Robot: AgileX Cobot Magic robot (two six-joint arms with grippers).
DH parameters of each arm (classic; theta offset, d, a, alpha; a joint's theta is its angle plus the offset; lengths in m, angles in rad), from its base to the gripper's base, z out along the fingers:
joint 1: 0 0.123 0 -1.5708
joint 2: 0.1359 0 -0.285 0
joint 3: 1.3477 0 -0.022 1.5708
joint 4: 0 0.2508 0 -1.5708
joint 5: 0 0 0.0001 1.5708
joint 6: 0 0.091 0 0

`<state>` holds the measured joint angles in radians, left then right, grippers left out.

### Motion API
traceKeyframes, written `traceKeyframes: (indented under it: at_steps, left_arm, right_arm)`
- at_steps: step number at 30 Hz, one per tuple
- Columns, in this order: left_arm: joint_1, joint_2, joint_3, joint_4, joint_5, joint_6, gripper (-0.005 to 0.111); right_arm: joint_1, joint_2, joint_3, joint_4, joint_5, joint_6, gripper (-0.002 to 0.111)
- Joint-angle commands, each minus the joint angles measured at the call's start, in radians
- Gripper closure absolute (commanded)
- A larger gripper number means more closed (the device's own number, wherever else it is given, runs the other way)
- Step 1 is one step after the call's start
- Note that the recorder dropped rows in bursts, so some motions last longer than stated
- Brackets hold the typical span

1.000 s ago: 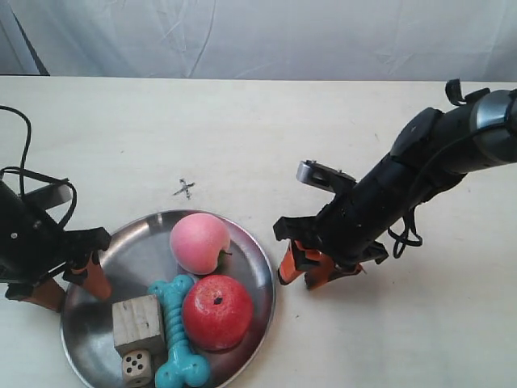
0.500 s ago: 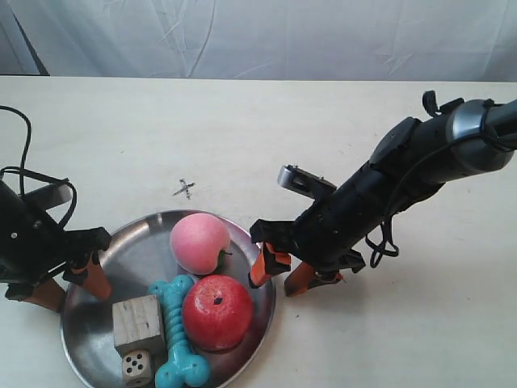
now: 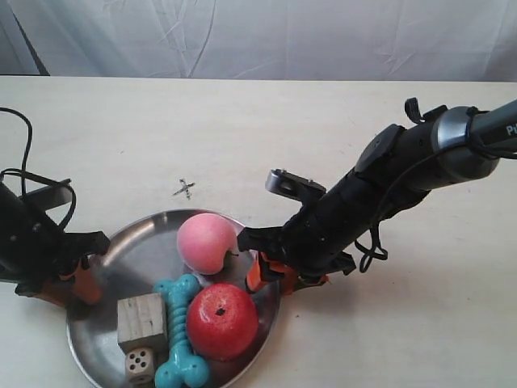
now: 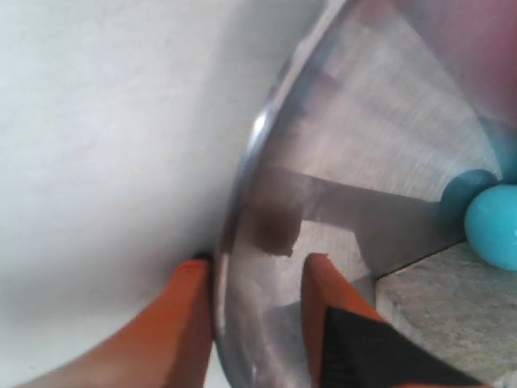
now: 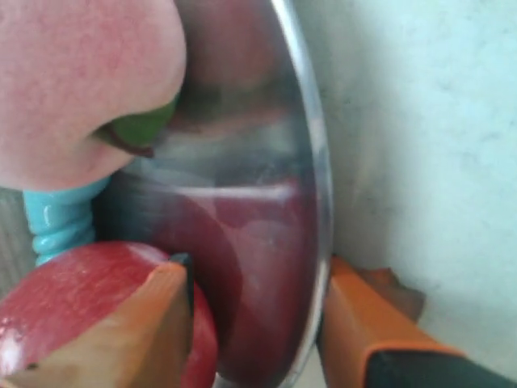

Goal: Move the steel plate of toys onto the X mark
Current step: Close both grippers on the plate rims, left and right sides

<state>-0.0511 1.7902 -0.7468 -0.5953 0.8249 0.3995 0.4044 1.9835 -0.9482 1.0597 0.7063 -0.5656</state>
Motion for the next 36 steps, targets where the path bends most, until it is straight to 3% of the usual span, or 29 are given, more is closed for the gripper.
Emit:
traceKeyframes:
  at_steps: [1,6,9,23,36]
  left_arm:
    - [-0.011,0.019,0.01,-0.086,-0.03,0.056,0.087]
    - [-0.011,0.019,0.01,-0.091,-0.017,0.073,0.099]
    - [-0.011,0.019,0.01,-0.097,-0.01,0.074,0.107]
    - [-0.011,0.019,0.01,-0.099,0.057,0.075,0.107]
    - [-0.011,0.019,-0.081,-0.074,0.246,0.079,0.107]
  right_arm:
    - [0.005,0.016,0.005,-0.007,-0.029,-0.006,0.08]
    - [0.005,0.016,0.005,0.004,-0.029,-0.003,0.109]
    - [0.005,0.016,0.005,0.015,-0.007,-0.002,0.109]
    - [0.005,0.016,0.005,0.034,0.073,0.044,0.109]
    - [0.003,0.016,0.005,0.075,0.151,0.044,0.109]
